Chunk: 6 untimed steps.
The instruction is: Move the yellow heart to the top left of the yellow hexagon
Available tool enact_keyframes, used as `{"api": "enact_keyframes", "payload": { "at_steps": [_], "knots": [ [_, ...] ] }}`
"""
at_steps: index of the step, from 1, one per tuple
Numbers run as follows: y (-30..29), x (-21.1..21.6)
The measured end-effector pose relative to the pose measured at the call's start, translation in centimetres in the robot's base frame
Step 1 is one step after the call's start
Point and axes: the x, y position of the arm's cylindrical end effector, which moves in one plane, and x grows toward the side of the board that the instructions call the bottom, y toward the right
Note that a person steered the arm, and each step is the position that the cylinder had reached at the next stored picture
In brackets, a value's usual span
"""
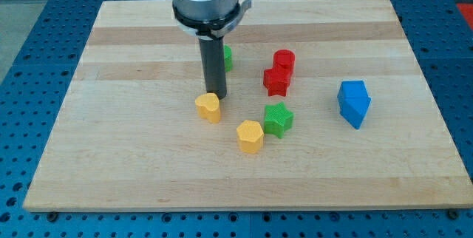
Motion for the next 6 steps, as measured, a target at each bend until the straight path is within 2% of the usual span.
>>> {"api": "enact_keyframes", "payload": {
  "at_steps": [2,4,6],
  "knots": [
    [-3.7,0.2],
    [-3.5,3.4],
    [-0.9,3.5]
  ]
}}
